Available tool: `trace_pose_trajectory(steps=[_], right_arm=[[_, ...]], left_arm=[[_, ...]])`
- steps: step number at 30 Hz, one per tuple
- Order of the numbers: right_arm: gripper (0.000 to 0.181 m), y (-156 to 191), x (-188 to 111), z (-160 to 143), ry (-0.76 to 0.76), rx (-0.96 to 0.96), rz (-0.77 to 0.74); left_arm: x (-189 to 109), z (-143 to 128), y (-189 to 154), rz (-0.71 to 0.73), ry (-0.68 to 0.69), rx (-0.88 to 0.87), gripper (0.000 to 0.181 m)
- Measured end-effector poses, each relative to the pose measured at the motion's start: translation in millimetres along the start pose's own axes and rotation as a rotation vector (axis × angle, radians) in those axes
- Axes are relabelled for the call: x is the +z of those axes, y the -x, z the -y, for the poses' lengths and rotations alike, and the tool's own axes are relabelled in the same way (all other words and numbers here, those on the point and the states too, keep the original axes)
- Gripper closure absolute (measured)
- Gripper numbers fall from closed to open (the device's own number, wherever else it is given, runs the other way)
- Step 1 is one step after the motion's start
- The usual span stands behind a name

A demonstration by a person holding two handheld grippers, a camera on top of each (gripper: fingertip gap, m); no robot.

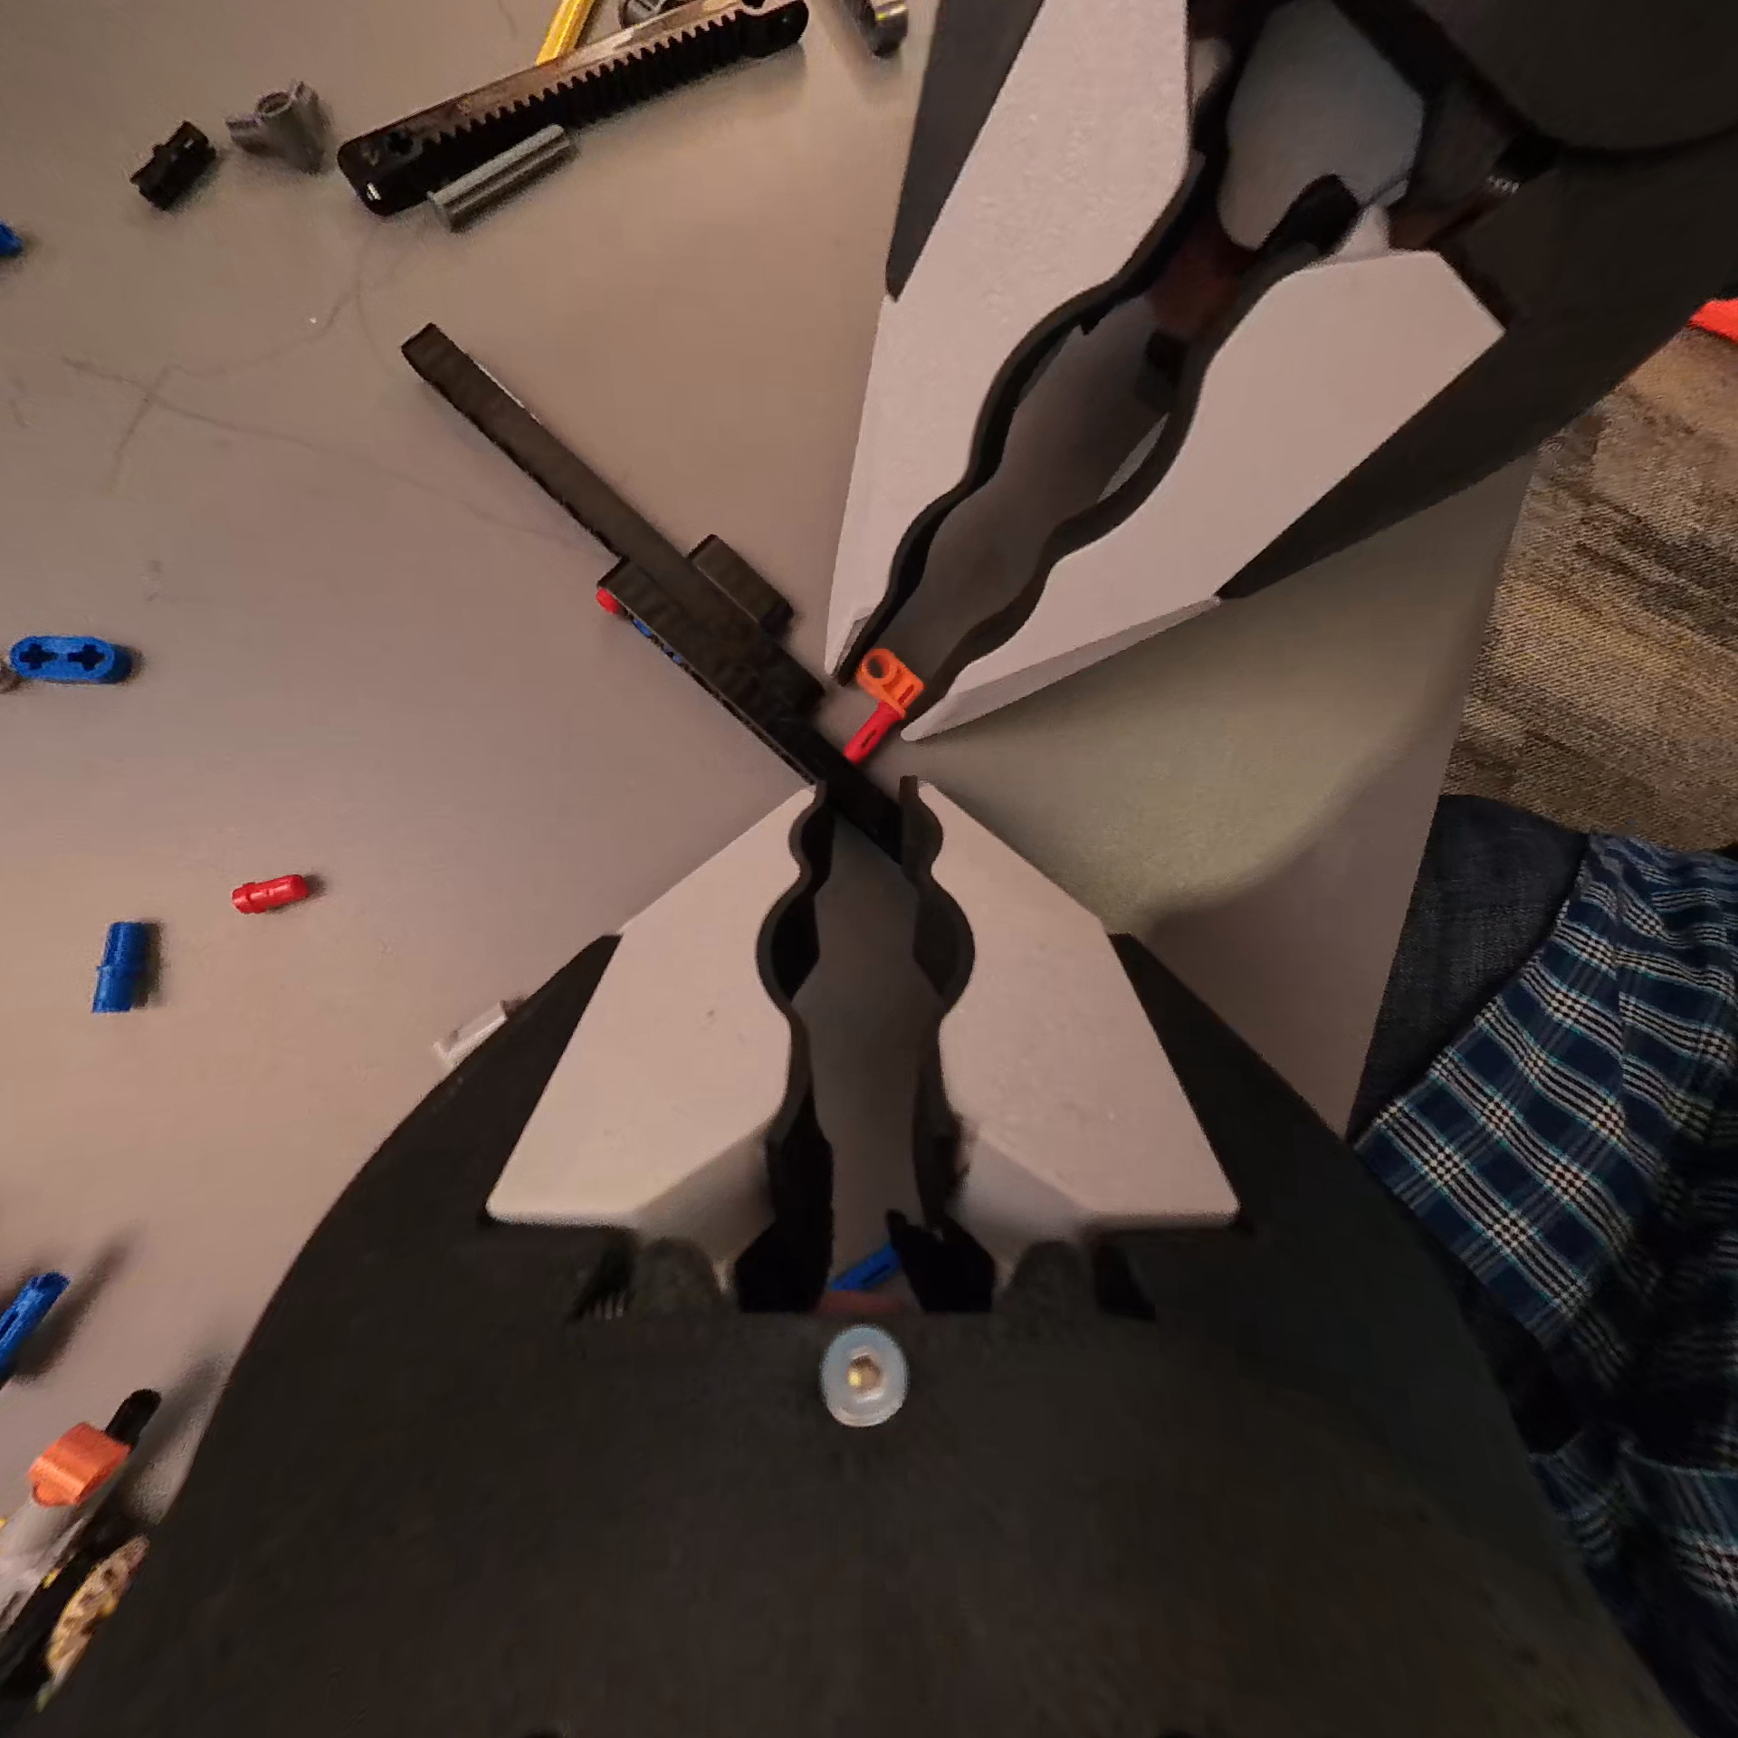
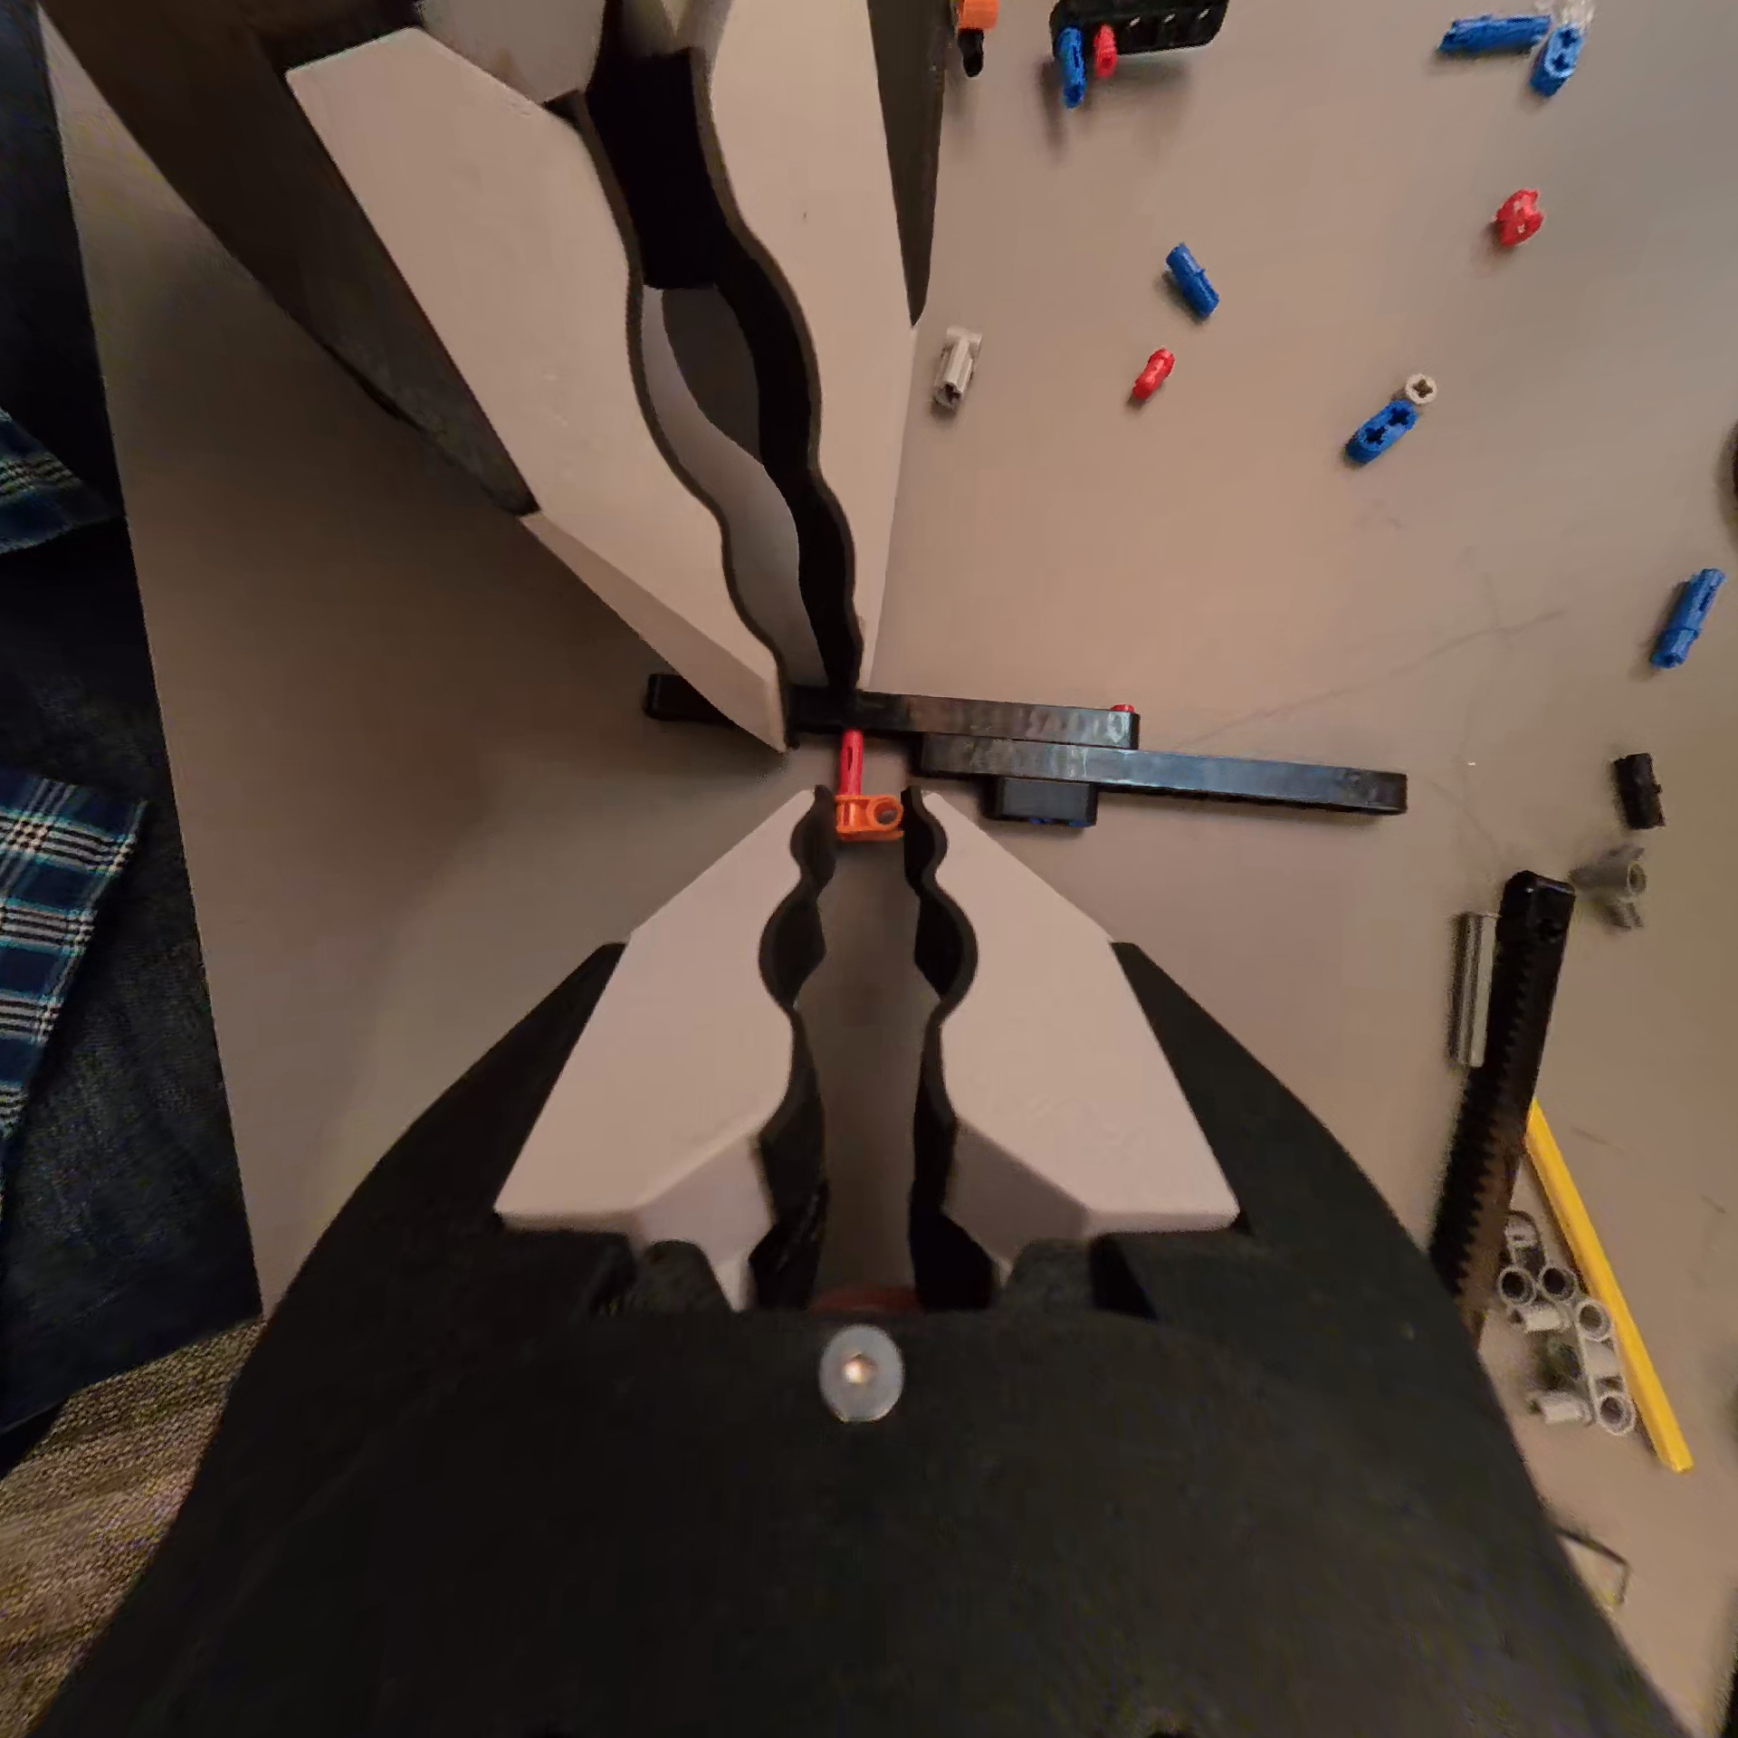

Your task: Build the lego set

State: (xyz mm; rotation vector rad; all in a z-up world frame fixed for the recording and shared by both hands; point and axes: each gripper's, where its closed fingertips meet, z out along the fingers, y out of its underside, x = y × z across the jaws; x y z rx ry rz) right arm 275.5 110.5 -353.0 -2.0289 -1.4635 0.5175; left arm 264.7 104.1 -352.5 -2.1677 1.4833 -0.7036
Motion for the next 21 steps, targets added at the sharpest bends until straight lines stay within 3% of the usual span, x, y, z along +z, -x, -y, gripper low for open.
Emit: trace_pose_trajectory(steps=[11,21], right_arm=[[0.169,0.0,0.9,0.7,-0.007,0.041,-0.07],[0.169,-0.9,1.7,1.6,-0.029,0.05,-0.011]], left_arm=[[0.1,-0.2,1.5,0.022,-0.008,-0.009,0.17],[0.3,-0.1,2.0,0.024,-0.007,-0.012,0.171]])
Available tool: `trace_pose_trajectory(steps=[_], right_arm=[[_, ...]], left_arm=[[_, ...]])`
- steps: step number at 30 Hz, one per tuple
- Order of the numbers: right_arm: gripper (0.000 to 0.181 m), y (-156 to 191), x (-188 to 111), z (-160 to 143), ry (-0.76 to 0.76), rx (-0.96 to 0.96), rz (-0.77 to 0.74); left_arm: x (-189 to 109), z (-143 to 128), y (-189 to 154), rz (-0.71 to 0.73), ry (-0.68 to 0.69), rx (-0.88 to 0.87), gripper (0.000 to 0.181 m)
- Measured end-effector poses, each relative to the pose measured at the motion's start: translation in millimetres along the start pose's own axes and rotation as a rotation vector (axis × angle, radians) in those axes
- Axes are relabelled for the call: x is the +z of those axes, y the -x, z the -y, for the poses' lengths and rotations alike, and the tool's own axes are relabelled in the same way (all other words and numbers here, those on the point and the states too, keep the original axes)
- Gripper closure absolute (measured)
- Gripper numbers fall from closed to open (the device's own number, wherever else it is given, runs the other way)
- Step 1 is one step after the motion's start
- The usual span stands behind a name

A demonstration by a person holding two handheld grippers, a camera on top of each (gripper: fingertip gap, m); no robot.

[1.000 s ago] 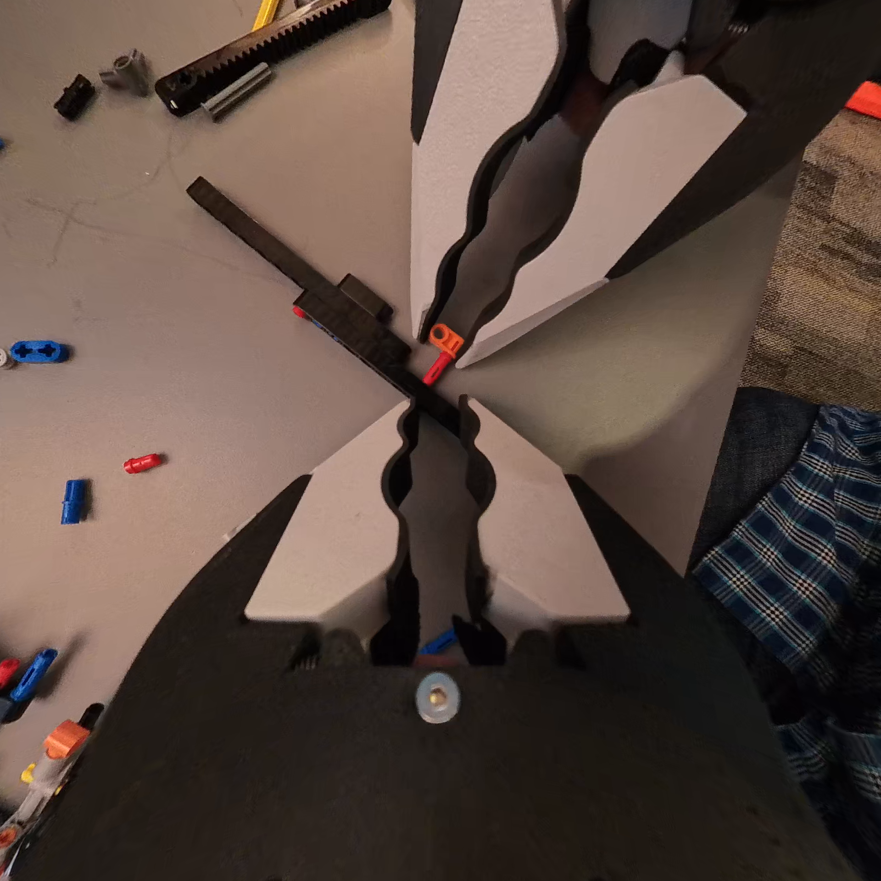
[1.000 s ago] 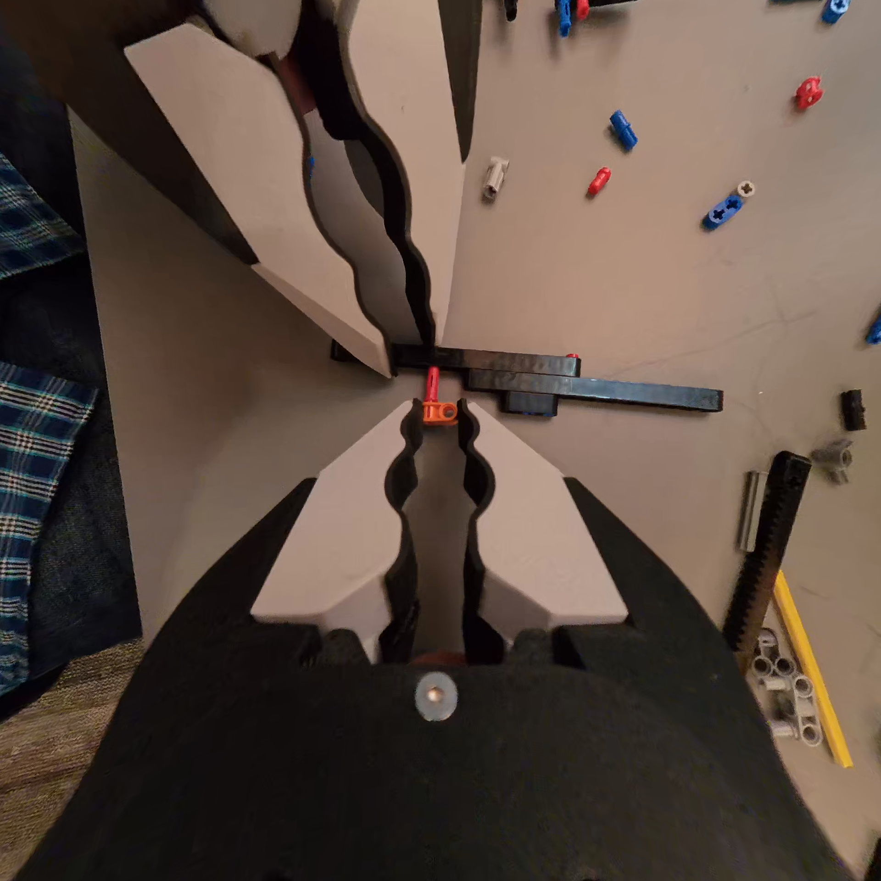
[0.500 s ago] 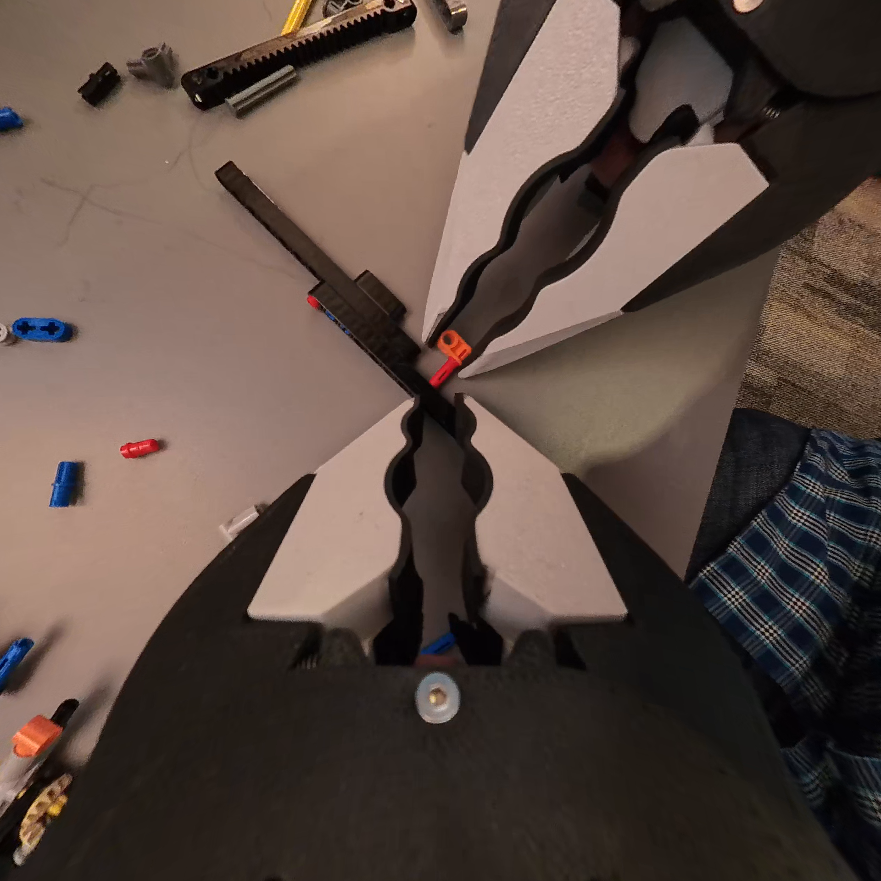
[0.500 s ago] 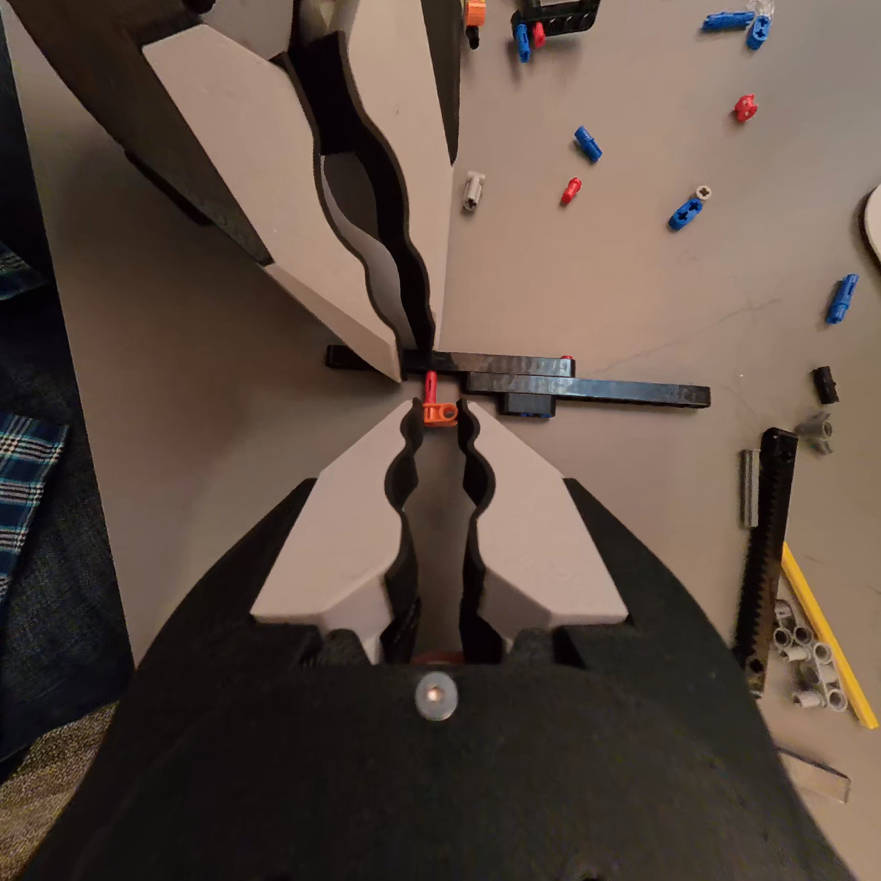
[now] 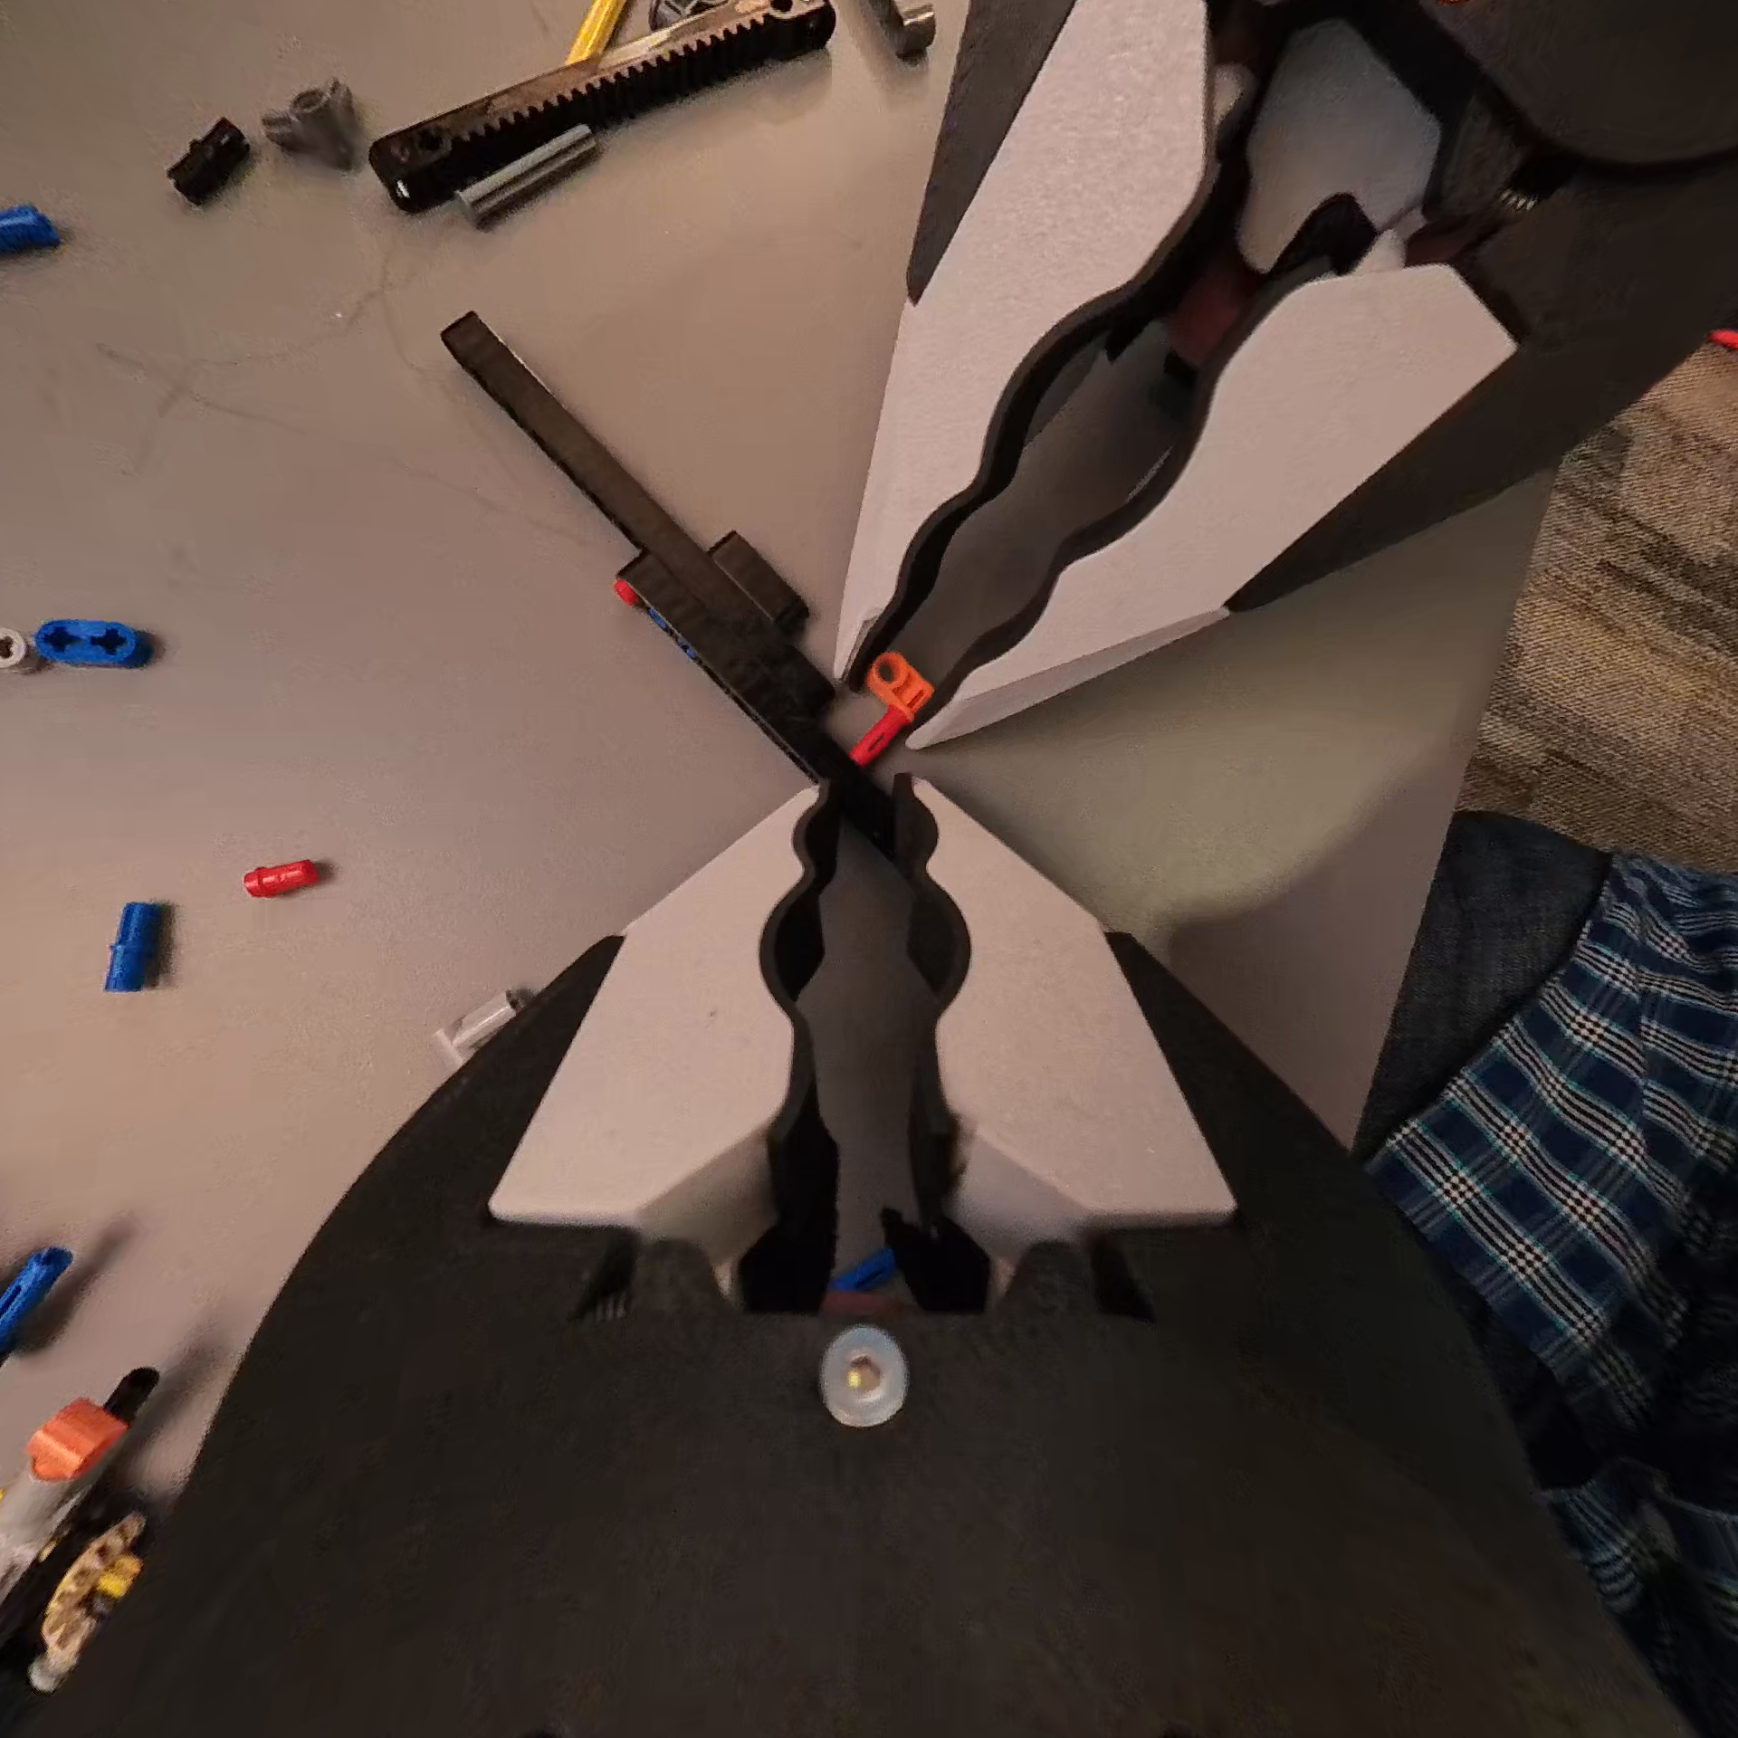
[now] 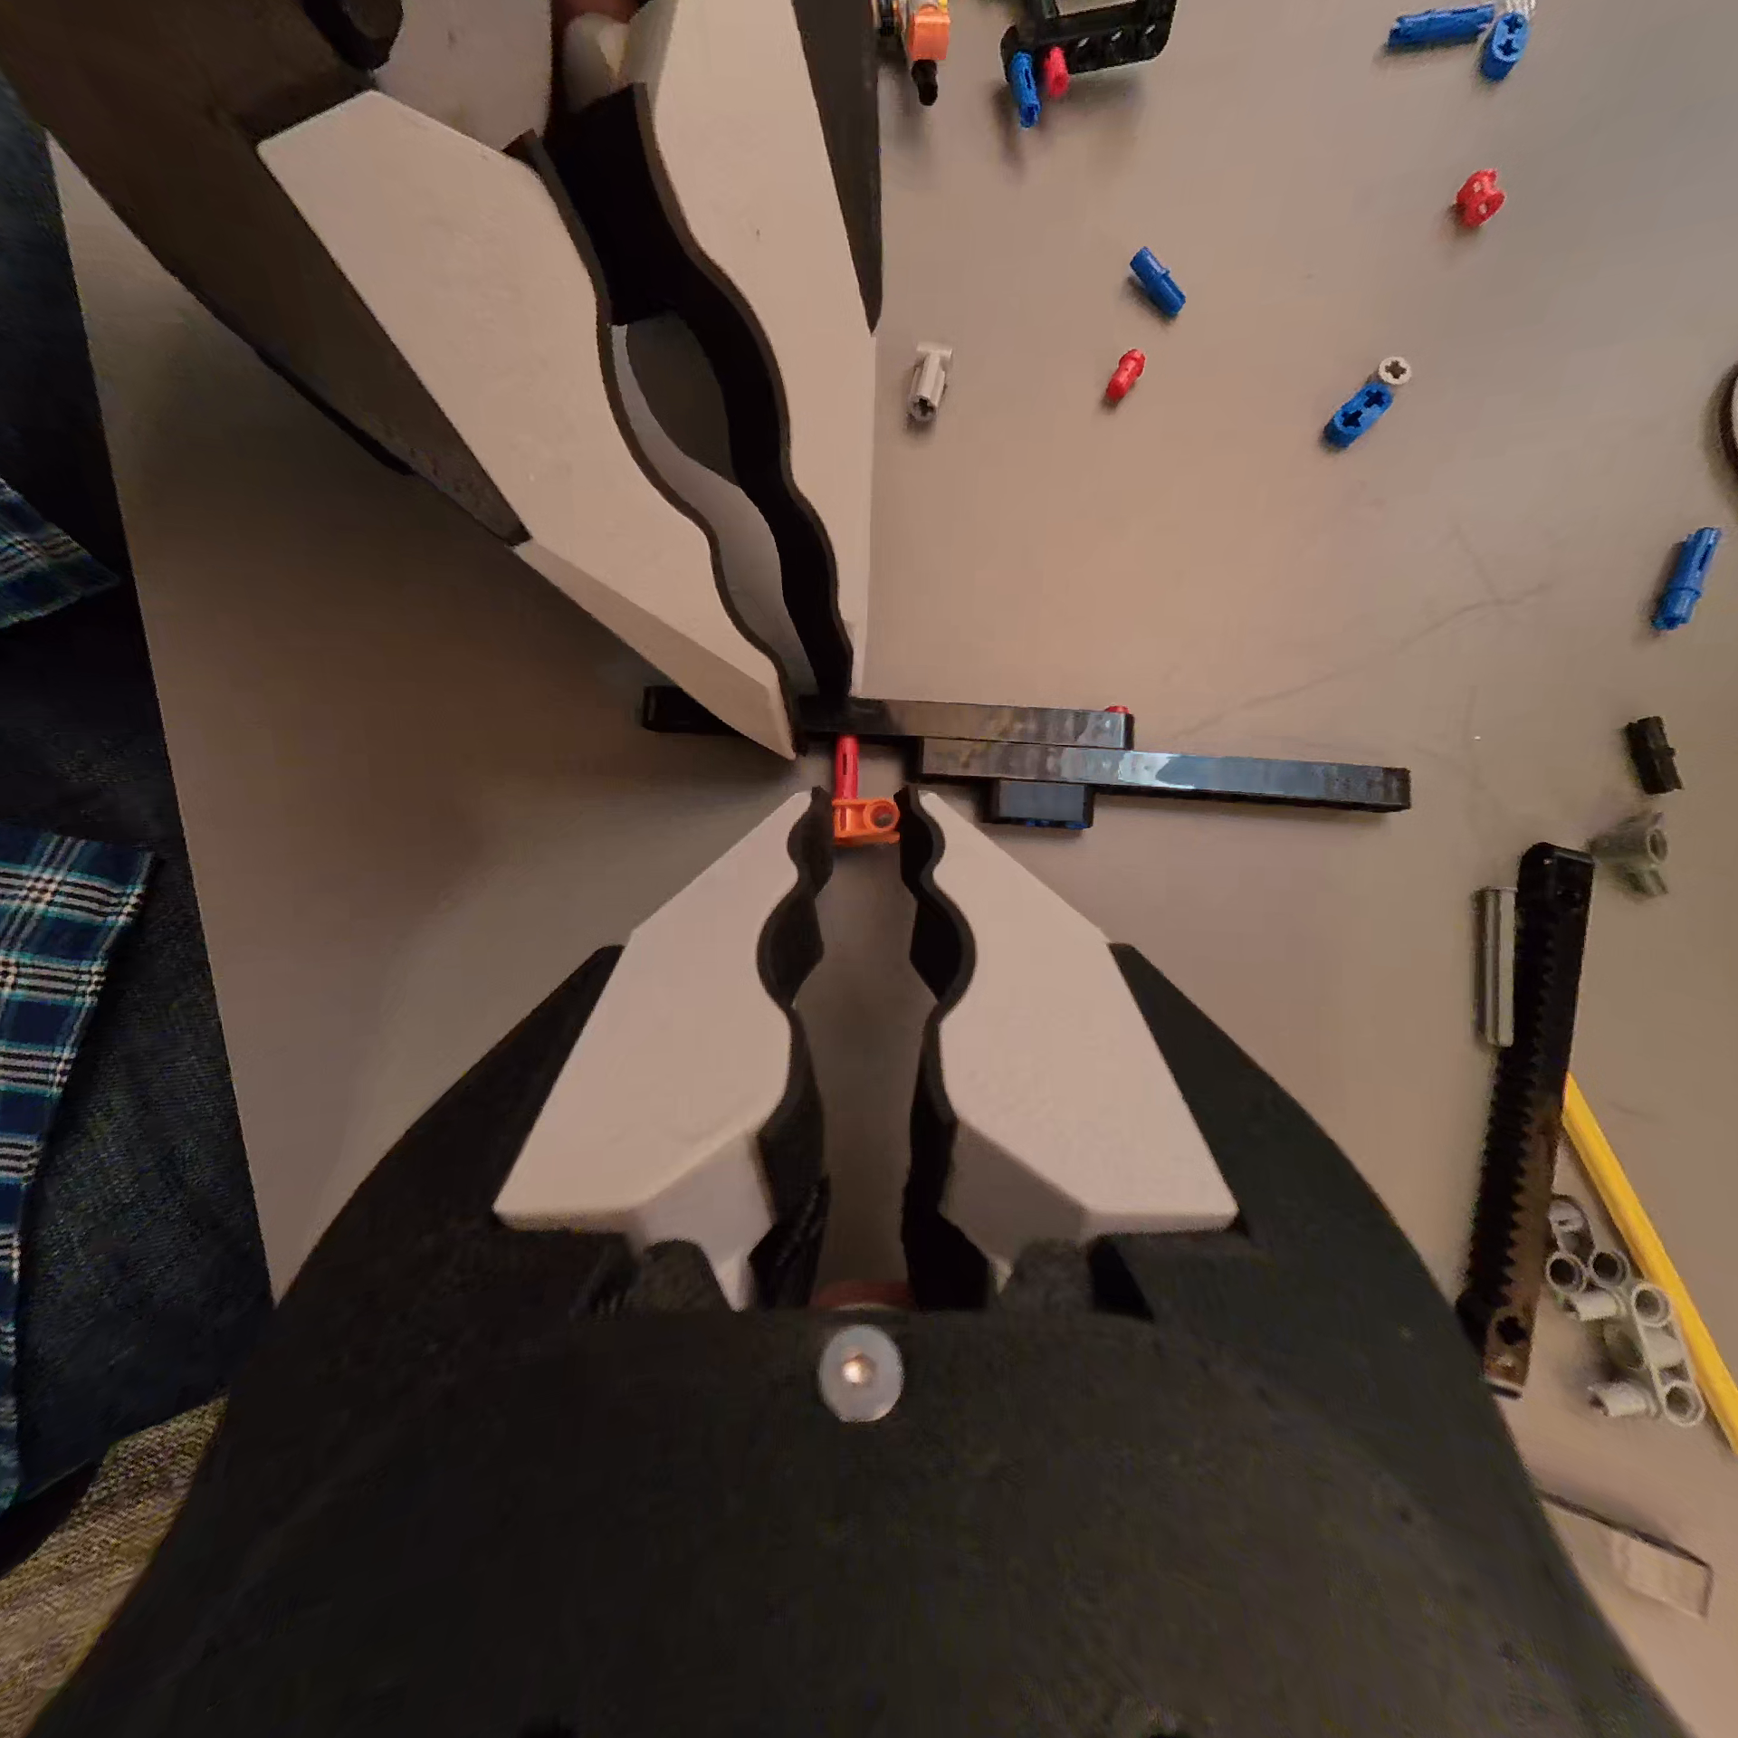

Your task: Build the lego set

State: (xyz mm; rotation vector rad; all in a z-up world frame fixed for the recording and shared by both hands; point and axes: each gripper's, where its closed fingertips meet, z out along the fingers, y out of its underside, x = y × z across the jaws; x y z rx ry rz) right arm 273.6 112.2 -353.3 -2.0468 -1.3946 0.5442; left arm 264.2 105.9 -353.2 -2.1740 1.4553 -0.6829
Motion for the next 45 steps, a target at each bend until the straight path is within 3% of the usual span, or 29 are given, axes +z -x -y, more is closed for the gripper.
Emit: trace_pose_trajectory(steps=[6,17,22,29,33,40,45], right_arm=[[0.17,0.0,0.3,0.4,0.004,-0.033,-0.005],[0.169,0.6,1.7,1.7,0.014,0.081,-0.083],[0.169,8.0,3.7,5.6,-0.007,0.108,-0.036],[0.149,12.7,-8.9,6.2,0.007,-0.005,0.014],[0.156,11.1,-17.1,2.6,0.04,-0.061,0.02],[0.154,15.3,-2.6,0.9,0.096,-0.079,-0.001],[0.159,13.0,1.8,2.3,0.077,-0.013,-0.028]], left_arm=[[0.1,0.2,0.3,0.016,0.003,0.007,0.171],[-1.2,-0.2,2.7,0.013,0.007,-0.008,0.172],[-2.3,-1.1,3.3,0.004,0.023,0.002,0.172],[-3.5,-2.2,3.1,-0.011,0.048,0.027,0.172],[-3.9,-3.0,1.4,-0.013,0.046,0.033,0.169],[-10.1,-8.8,-0.6,0.046,0.092,0.041,0.151],[-8.3,-12.3,-4.9,0.104,0.103,0.022,0.163]])
